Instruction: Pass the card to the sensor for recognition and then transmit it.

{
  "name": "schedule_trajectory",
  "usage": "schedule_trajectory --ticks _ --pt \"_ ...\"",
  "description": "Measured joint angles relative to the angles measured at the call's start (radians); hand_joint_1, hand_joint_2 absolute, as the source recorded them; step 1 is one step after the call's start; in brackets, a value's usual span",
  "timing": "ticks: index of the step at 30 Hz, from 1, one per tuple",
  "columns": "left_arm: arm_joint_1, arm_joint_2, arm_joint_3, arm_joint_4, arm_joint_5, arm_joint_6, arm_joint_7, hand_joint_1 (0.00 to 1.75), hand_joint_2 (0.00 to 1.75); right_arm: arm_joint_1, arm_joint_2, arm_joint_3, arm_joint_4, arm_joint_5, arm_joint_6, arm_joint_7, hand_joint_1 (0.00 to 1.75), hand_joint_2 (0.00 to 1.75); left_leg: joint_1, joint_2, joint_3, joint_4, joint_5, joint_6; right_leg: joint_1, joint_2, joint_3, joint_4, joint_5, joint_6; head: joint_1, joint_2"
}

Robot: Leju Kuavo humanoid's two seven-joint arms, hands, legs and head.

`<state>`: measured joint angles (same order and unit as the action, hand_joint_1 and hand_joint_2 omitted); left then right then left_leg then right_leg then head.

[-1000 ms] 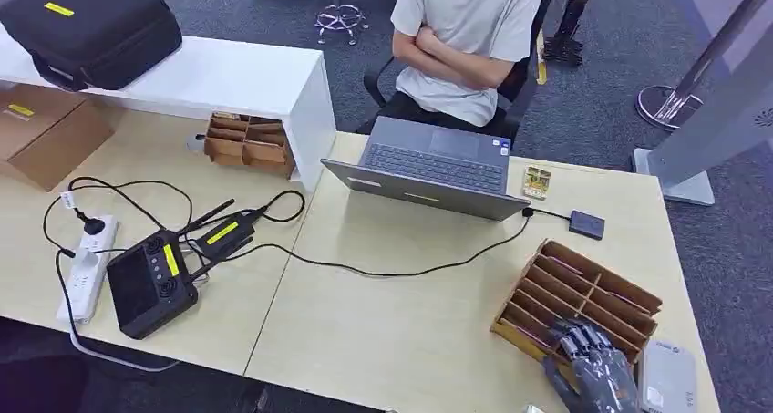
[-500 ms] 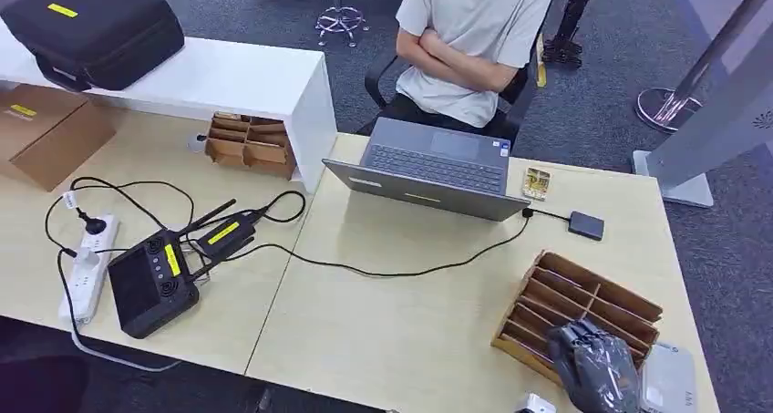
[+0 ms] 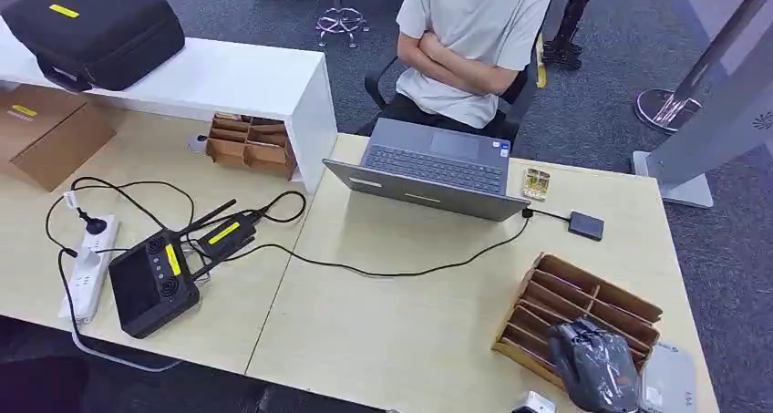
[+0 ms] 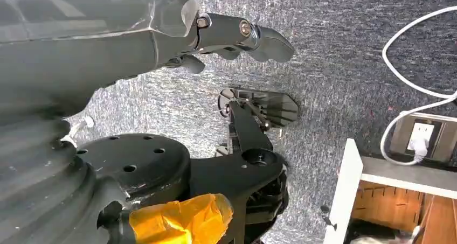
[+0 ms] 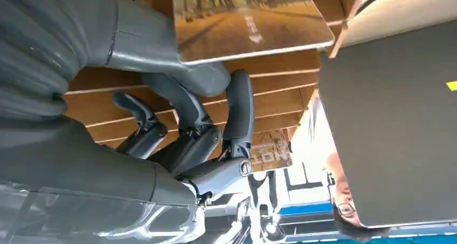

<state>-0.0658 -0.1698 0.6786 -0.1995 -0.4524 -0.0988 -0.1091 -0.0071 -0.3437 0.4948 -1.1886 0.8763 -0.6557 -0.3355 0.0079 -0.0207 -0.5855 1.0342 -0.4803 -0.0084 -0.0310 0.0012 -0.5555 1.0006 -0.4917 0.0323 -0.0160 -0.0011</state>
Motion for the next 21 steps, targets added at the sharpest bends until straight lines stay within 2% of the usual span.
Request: schedule_trajectory --ticks 2,4,6,7,12,21 --pt "0.0 0.0 0.0 0.0 0.0 0.0 0.0 0.0 1.75 0.011 0.015 -0.021 -0.018 0.014 -0.006 -0.057 1.75 1.75 0.0 0.0 0.0 0.0 0.0 0.0 0.0 0.0 0.0 0.0 0.0 0.0 0.0 0.0" --pt "0.001 0.0 0.0 0.0 0.0 0.0 0.0 0.0 1.75 0.043 0.052 -0.068 -0.045 0.04 -0.007 -0.15 1.75 1.75 0.0 -0.001 -0.001 0.0 0.0 0.0 0.0 -0.001 0.0 0.0 0.0 0.0 0.0 0.0" --pt "0.002 0.0 0.0 0.0 -0.002 0.0 0.0 0.0 1.75 0.07 0.104 -0.129 -0.076 0.058 -0.008 -0.241 1.75 1.75 0.0 0.0 -0.002 0.0 0.0 0.0 0.001 0.0 -0.002 0.0 0.0 0.0 -0.001 0.0" --pt "0.001 0.0 0.0 0.0 -0.004 0.0 0.0 0.0 1.75 0.078 0.128 -0.155 -0.09 0.061 -0.008 -0.261 1.75 1.75 0.0 0.0 -0.002 0.0 0.0 -0.001 0.001 0.0 -0.002 0.001 0.0 0.0 -0.001 0.0" --pt "0.002 0.0 0.001 0.0 -0.006 0.0 0.0 0.0 1.75 0.096 0.184 -0.235 -0.123 0.064 -0.008 -0.278 1.75 1.75 0.001 0.0 -0.002 0.0 0.0 -0.001 0.001 0.0 -0.002 0.0 -0.001 -0.001 0.0 0.0" --pt "0.002 0.0 0.001 0.0 -0.007 0.0 0.0 0.0 1.75 0.104 0.214 -0.274 -0.125 0.058 -0.008 -0.287 1.73 1.75 0.001 0.0 -0.002 0.0 0.0 -0.001 0.001 0.0 -0.002 0.0 -0.001 -0.001 0.0 0.0"
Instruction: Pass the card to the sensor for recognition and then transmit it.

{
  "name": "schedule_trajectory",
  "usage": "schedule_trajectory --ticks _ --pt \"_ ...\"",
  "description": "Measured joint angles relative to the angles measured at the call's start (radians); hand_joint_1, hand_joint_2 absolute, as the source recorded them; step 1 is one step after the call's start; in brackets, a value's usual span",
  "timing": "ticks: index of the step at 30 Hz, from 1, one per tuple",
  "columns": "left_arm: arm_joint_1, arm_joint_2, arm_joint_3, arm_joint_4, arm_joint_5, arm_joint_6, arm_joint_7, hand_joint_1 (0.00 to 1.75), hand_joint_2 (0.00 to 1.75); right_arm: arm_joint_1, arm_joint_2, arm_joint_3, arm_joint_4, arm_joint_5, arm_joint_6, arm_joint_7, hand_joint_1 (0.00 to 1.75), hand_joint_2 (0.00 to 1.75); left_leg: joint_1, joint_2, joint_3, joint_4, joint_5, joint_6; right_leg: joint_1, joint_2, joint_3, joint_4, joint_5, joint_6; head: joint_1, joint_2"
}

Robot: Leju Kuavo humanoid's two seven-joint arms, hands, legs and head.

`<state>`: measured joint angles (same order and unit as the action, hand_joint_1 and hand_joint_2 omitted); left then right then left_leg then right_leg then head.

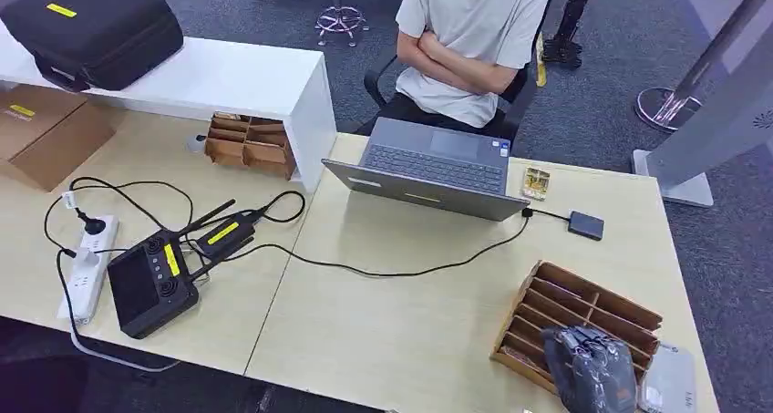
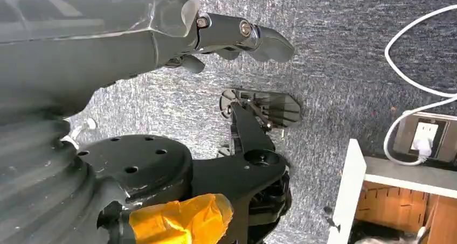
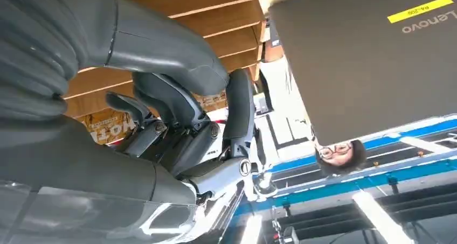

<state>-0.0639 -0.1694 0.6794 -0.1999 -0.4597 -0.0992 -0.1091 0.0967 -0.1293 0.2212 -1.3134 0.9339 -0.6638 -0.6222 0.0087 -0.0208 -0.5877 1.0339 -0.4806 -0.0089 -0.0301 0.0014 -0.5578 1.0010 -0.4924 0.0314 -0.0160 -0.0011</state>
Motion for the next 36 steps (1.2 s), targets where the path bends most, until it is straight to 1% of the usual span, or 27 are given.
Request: schedule_trajectory --ticks 1,3,8,20,29,33,36 --pt "0.0 0.0 0.0 0.0 0.0 0.0 0.0 0.0 1.75 0.0 0.002 -0.003 0.0 0.0 0.0 0.0 1.68 1.75 0.0 0.0 0.0 0.0 0.0 0.0 0.0 0.0 0.0 0.0 0.0 0.0 0.0 0.0" --pt "0.0 0.0 0.0 0.0 0.0 0.0 0.0 0.0 1.75 0.001 0.003 -0.007 0.0 0.0 0.0 0.0 0.0 1.75 0.0 0.0 0.0 0.0 0.0 0.0 0.0 0.0 0.0 0.0 0.0 0.0 0.0 0.0" --pt "0.0 0.0 0.0 0.0 0.0 0.0 0.0 0.0 1.75 0.003 0.006 -0.01 0.0 0.0 0.0 0.012 0.0 1.75 0.0 0.0 0.0 0.0 0.0 0.0 0.0 0.0 0.0 0.0 0.0 0.0 0.0 0.0" --pt "0.0 0.0 0.001 0.0 -0.001 0.0 0.0 0.0 1.75 0.012 0.006 -0.01 -0.009 -0.002 0.0 0.011 0.0 1.75 0.0 0.0 0.0 0.0 0.0 0.0 0.0 0.0 0.0 0.0 0.0 0.0 0.0 0.0" --pt "0.0 0.0 0.008 0.0 -0.001 0.0 0.0 0.0 1.75 0.039 0.006 -0.005 -0.081 -0.007 0.0 0.014 0.0 1.75 0.0 0.0 0.0 0.0 0.0 0.0 0.0 0.0 0.0 0.0 0.0 0.0 0.0 0.0" --pt "0.0 0.0 0.01 0.0 0.0 0.002 -0.001 0.0 1.75 0.057 0.006 -0.005 -0.13 -0.021 0.0 -0.024 0.0 1.75 0.0 0.0 0.0 0.0 0.0 0.0 0.0 0.0 0.0 0.0 0.0 0.0 0.0 0.0" --pt "0.0 0.0 0.016 0.0 0.0 0.003 -0.004 0.0 1.75 0.079 0.008 -0.005 -0.199 -0.035 0.0 -0.065 0.0 1.75 0.0 0.0 0.0 0.0 0.0 0.0 0.0 0.0 0.0 0.0 0.0 0.0 0.0 0.0"
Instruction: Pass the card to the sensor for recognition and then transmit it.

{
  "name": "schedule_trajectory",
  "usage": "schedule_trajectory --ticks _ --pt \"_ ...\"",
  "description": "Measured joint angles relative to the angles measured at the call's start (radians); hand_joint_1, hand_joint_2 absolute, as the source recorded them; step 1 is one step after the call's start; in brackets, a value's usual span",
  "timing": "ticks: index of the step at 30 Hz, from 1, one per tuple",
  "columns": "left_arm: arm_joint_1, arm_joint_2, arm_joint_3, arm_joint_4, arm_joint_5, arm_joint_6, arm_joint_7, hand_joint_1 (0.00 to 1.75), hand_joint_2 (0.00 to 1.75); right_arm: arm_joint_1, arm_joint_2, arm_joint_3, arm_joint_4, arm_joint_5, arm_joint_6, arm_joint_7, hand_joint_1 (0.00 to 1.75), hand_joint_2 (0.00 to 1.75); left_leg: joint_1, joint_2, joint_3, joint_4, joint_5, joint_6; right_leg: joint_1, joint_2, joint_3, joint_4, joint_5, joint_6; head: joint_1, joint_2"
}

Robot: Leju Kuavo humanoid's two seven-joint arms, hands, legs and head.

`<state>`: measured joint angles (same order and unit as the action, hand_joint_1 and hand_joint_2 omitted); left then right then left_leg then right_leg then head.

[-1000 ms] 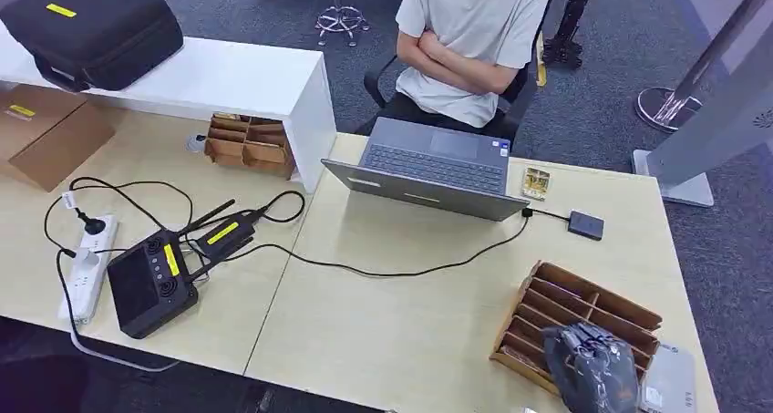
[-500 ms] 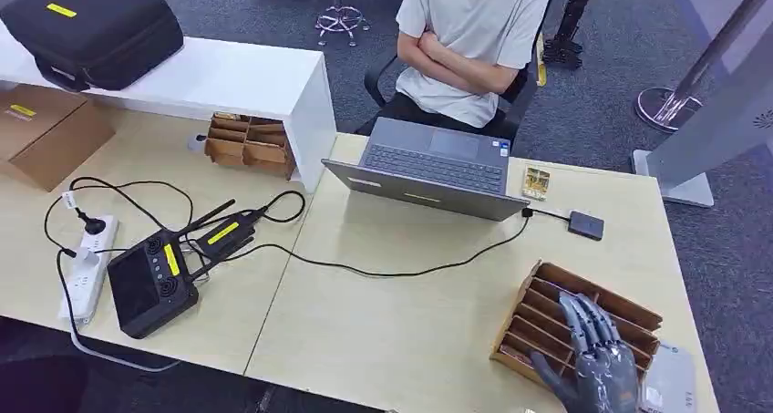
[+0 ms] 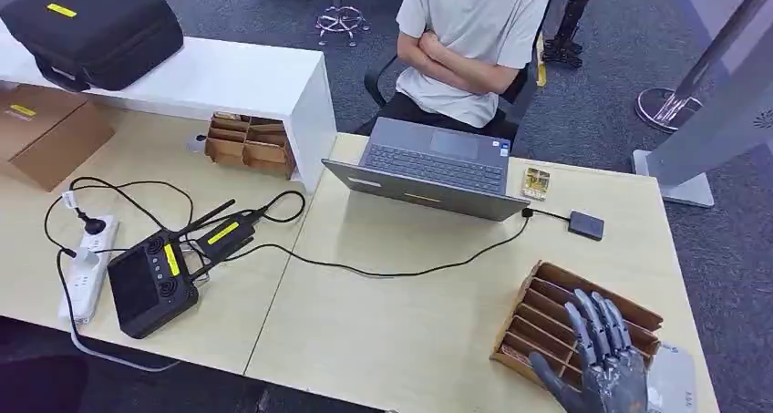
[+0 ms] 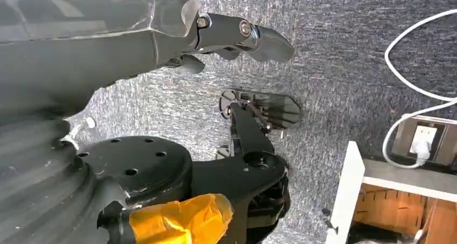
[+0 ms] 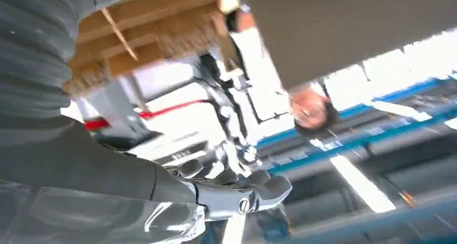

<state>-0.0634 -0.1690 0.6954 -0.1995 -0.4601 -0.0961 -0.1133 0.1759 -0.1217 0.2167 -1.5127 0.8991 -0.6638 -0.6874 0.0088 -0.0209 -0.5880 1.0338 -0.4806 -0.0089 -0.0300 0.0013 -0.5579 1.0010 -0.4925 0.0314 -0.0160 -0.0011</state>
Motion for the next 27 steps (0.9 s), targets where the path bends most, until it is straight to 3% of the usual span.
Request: schedule_trajectory --ticks 11,27 --pt "0.002 0.0 0.015 0.0 0.002 0.003 -0.006 0.0 1.75 0.047 0.003 0.0 -0.214 -0.033 0.0 -0.01 0.0 1.75 0.0 0.0 0.0 0.0 0.0 0.0 0.0 0.0 0.0 0.0 0.0 0.0 0.0 0.0" --pt "0.003 0.0 0.019 0.0 0.002 0.003 -0.011 0.0 1.75 0.059 -0.008 0.011 -0.253 -0.045 0.0 -0.006 0.0 1.75 0.0 0.0 0.0 0.0 0.0 0.0 0.0 0.0 0.0 0.0 0.0 0.0 0.0 0.0"
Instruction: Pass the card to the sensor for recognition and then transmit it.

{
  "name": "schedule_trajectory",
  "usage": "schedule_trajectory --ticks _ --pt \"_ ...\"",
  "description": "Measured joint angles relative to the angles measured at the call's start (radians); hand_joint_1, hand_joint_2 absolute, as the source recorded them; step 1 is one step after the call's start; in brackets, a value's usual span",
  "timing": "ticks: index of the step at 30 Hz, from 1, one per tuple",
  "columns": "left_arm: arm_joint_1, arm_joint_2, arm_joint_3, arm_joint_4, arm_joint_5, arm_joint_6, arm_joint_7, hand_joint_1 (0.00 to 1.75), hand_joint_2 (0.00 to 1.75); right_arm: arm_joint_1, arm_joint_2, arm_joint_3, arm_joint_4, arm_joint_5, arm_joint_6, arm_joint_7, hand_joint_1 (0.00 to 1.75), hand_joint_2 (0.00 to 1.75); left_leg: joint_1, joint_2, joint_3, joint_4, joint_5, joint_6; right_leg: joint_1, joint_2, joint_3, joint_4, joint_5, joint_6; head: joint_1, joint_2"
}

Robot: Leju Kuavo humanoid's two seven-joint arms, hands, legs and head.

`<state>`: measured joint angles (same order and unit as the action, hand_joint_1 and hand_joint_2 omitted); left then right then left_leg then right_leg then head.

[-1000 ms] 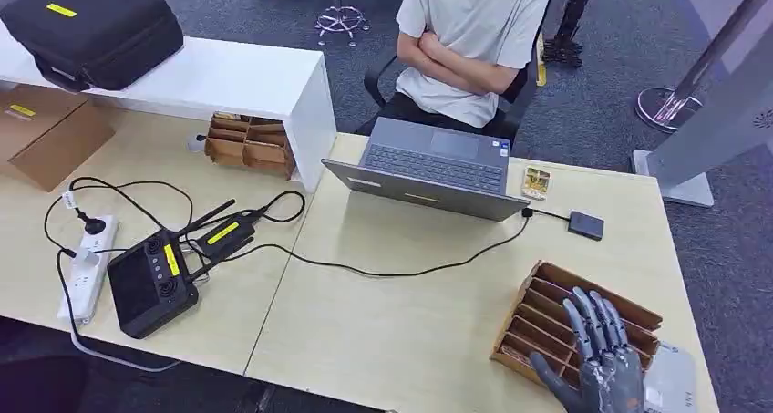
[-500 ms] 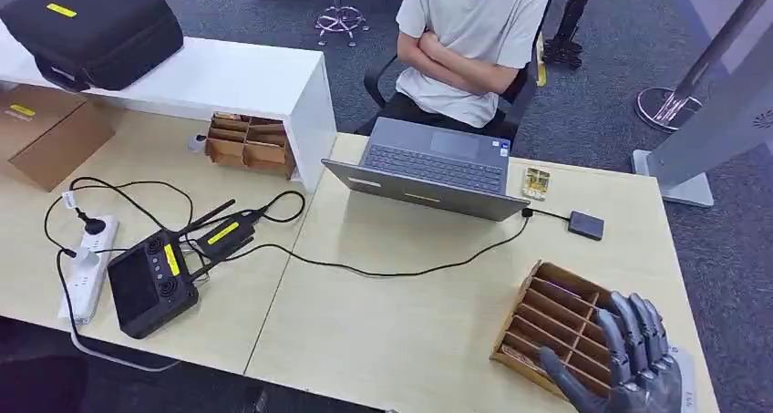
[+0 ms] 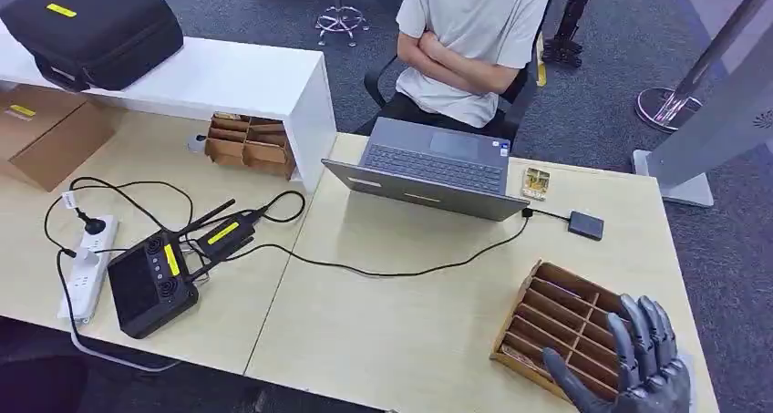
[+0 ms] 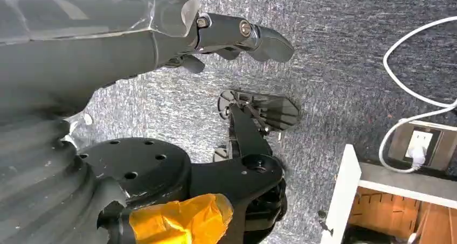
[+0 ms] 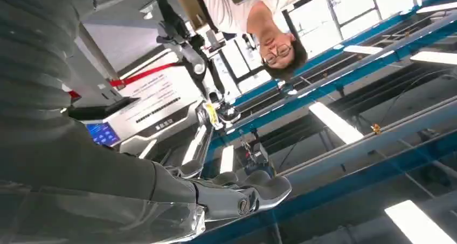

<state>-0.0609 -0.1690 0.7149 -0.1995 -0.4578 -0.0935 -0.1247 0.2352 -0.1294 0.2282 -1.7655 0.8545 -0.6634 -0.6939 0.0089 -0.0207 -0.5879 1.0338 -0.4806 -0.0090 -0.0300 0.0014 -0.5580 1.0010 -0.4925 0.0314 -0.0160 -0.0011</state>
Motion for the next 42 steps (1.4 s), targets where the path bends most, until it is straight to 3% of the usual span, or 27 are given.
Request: schedule_trajectory --ticks 9,21,28,33,42 --pt "0.0 0.0 0.006 0.0 -0.002 0.0 -0.003 0.0 1.75 0.0 -0.068 0.106 0.048 0.013 0.0 0.087 0.0 1.75 0.0 0.0 0.0 0.0 0.0 0.0 0.0 0.0 0.0 0.0 0.0 0.0 0.0 0.0" --pt "0.0 0.0 0.008 0.0 -0.009 0.0 -0.005 0.0 1.75 -0.001 -0.106 0.209 0.156 0.02 0.0 0.148 0.0 1.75 0.0 0.0 0.0 0.0 0.0 0.0 0.0 0.0 0.0 0.0 0.0 0.0 0.0 0.0" --pt "0.0 0.0 0.015 0.0 -0.013 0.0 -0.005 0.0 1.75 0.0 -0.11 0.228 0.193 0.024 0.0 0.148 0.0 1.75 0.0 0.0 0.0 0.0 0.0 0.0 0.0 0.0 0.0 0.0 0.0 0.0 0.0 0.0" --pt "-0.001 0.0 0.015 0.0 -0.029 0.0 -0.002 0.0 1.75 -0.01 -0.116 0.238 0.247 0.035 0.0 0.192 0.0 1.75 0.0 0.0 0.0 0.0 0.0 0.0 0.0 0.0 0.0 0.0 0.0 0.0 0.0 0.0" --pt "-0.003 0.0 0.015 0.0 -0.038 -0.003 0.0 0.0 1.75 -0.043 -0.116 0.227 0.361 0.037 0.0 0.182 0.0 1.75 0.0 0.0 0.0 0.0 0.0 0.0 0.0 0.0 0.0 0.0 0.0 0.0 0.0 0.0"
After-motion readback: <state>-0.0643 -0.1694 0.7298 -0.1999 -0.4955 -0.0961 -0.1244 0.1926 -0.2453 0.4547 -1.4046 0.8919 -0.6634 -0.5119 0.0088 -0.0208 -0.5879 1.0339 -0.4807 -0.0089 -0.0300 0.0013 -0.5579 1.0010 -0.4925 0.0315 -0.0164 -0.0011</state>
